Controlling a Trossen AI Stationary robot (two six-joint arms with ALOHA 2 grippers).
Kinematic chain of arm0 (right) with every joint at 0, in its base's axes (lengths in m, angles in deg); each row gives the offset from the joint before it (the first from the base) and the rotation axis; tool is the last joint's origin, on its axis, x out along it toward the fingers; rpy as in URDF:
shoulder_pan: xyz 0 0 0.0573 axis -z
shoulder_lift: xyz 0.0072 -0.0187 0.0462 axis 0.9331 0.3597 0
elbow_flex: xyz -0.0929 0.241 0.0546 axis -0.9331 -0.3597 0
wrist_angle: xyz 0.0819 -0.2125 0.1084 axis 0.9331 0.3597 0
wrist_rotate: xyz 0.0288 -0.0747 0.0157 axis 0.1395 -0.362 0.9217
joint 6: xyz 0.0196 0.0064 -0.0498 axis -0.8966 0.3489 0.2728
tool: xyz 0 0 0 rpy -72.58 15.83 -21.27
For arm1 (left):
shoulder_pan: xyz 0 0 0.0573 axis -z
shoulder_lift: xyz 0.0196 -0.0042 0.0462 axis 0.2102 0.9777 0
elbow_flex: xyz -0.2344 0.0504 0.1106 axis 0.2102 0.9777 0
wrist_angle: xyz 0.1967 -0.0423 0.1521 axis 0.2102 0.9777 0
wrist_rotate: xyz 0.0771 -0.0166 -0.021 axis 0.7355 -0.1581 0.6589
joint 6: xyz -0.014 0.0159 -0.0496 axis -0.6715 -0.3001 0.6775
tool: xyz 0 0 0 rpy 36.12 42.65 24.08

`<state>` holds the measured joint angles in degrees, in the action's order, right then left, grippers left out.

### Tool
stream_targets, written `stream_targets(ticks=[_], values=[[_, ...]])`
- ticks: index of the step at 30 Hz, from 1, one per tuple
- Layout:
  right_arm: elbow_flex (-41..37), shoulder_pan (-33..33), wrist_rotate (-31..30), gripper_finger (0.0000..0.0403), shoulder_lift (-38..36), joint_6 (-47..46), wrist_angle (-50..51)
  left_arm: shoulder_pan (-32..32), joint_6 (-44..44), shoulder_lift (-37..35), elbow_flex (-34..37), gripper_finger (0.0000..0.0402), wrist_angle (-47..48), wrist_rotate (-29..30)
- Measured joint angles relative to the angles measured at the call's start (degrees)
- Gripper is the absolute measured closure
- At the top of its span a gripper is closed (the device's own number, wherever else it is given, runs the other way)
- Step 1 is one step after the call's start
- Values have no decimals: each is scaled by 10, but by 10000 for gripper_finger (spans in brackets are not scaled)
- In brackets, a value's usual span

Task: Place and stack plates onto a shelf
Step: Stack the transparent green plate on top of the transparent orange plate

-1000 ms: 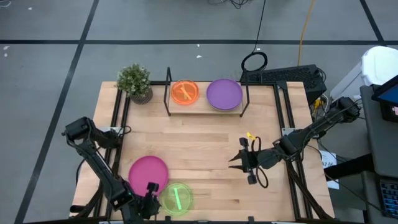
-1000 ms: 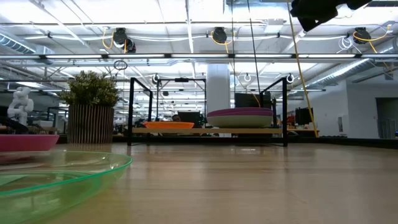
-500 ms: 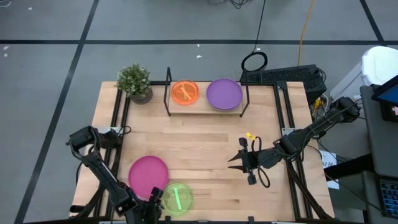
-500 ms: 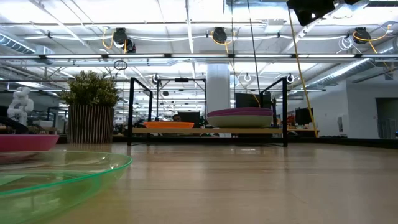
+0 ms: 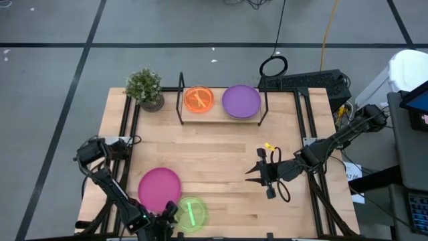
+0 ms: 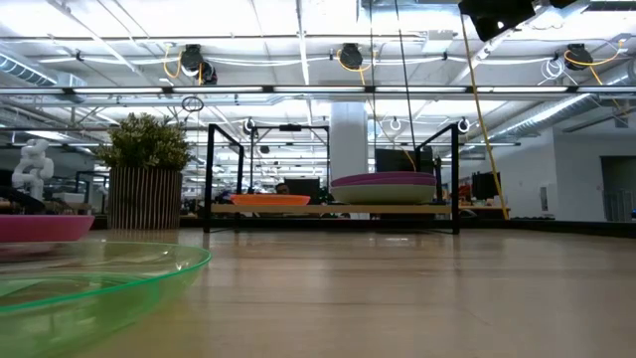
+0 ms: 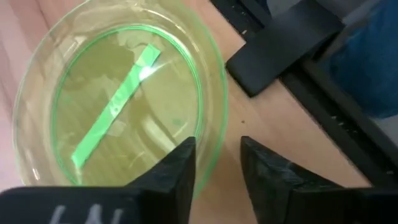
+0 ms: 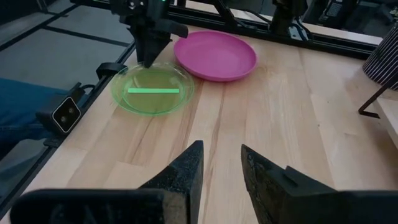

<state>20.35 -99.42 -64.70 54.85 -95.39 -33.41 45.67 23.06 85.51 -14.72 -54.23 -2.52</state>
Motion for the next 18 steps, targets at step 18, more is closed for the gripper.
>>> stream_targets(ticks=[18], values=[[0,0,0,312,0,2,0,-34,-70,1,1,326,5,8]])
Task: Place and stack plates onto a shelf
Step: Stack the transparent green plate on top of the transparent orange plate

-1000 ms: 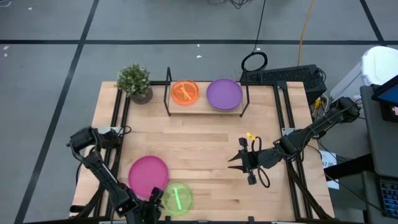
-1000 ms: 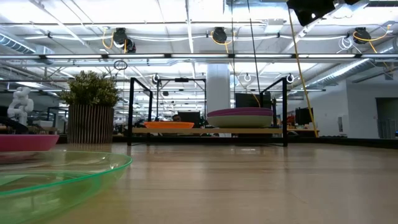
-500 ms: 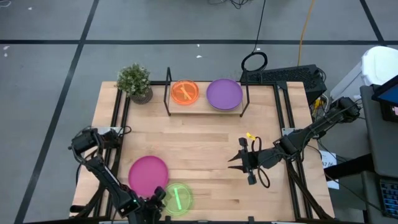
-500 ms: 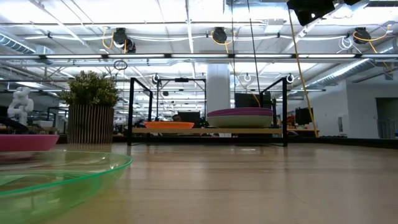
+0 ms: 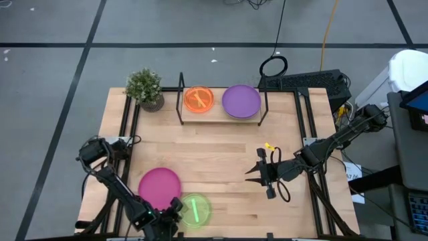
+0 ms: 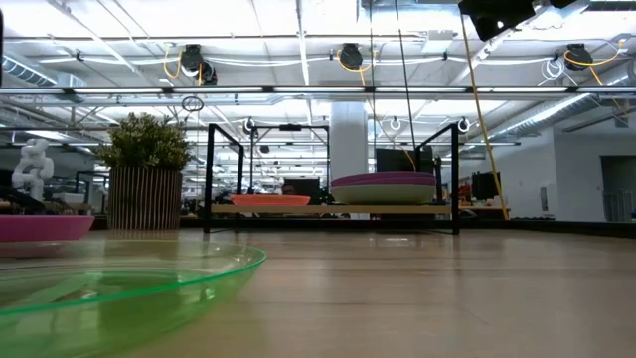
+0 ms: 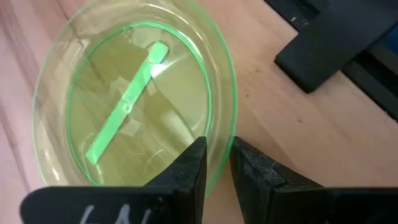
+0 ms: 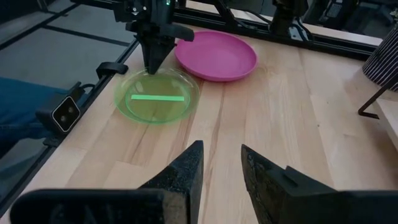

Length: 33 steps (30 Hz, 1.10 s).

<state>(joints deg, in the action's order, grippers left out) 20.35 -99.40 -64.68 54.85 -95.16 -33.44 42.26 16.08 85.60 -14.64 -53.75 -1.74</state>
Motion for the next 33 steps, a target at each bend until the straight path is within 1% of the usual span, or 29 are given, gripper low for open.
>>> stream_targets(ticks=[23,33], values=[[0,0,0,312,0,5,0,-20,-30,0,0,326,0,-4],[0,0,0,312,0,6,0,-24,-38,0,0,326,4,6]])
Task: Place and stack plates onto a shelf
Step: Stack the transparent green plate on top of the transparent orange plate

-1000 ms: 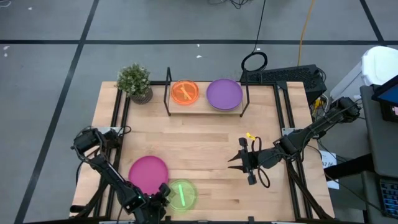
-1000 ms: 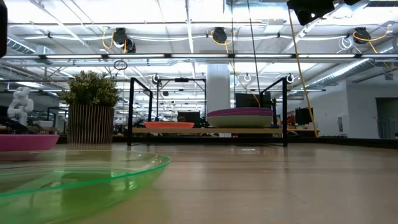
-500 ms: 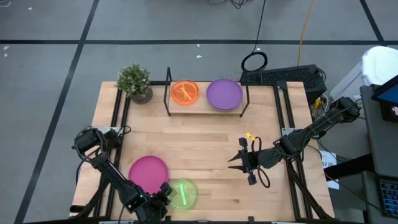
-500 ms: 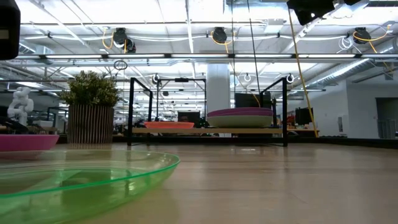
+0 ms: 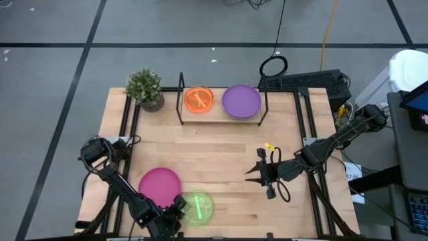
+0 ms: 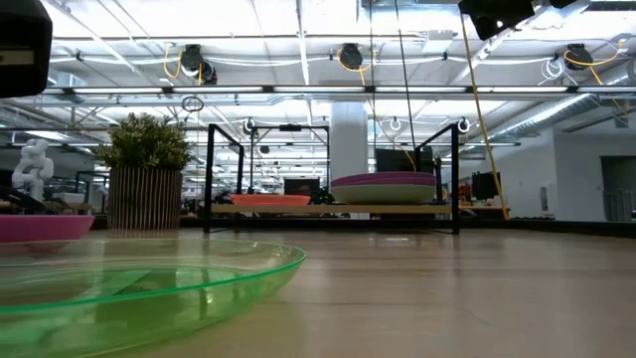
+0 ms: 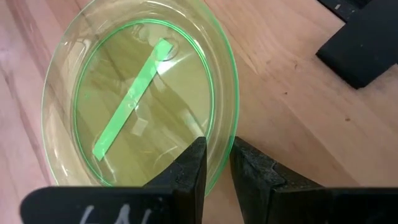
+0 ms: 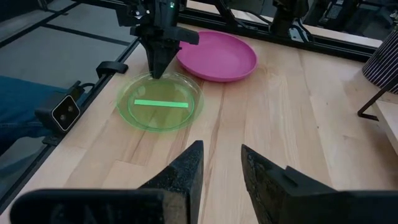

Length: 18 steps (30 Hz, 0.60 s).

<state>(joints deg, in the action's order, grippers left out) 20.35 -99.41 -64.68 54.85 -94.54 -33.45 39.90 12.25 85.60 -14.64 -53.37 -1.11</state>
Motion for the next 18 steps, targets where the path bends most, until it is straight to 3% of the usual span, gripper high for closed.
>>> stream_targets(ticks=[18], values=[[0,0,0,312,0,2,0,-17,-9,-3,-2,326,-3,3]])
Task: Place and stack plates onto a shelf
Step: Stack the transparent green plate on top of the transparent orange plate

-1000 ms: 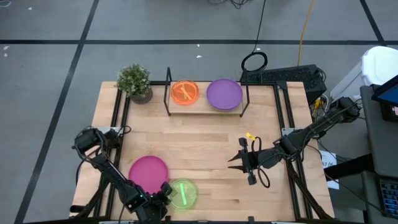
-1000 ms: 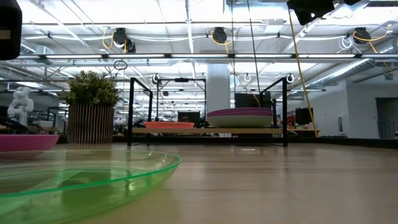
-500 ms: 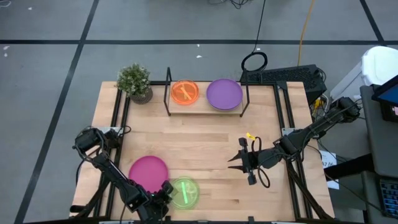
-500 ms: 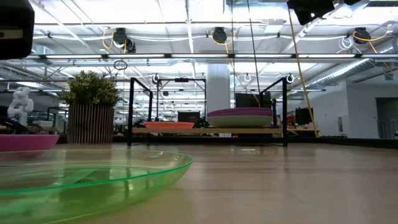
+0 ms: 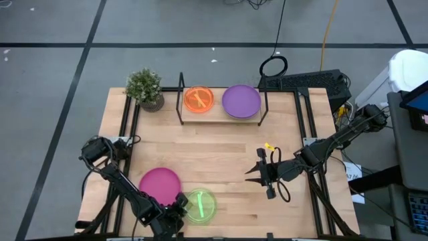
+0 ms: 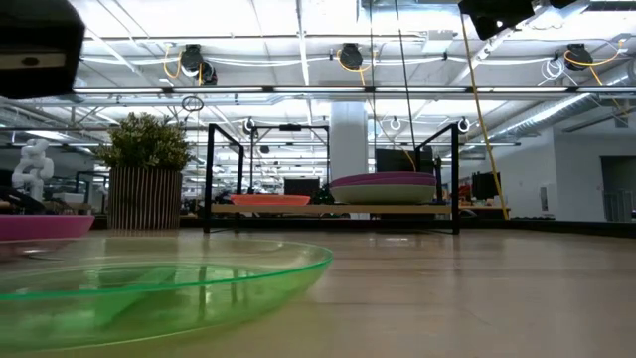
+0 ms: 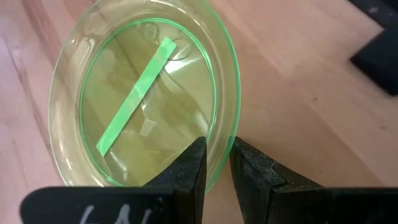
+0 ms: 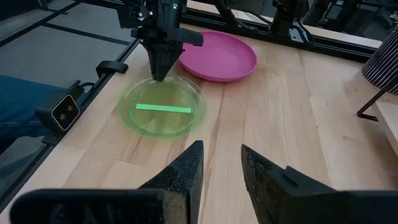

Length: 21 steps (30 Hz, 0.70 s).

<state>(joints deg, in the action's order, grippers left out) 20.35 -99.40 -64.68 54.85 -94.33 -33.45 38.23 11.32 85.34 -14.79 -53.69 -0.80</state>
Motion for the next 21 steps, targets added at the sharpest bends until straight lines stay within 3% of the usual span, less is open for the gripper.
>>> stream_targets(ticks=[21], values=[[0,0,0,312,0,2,0,-35,-33,-8,-1,326,-6,11]])
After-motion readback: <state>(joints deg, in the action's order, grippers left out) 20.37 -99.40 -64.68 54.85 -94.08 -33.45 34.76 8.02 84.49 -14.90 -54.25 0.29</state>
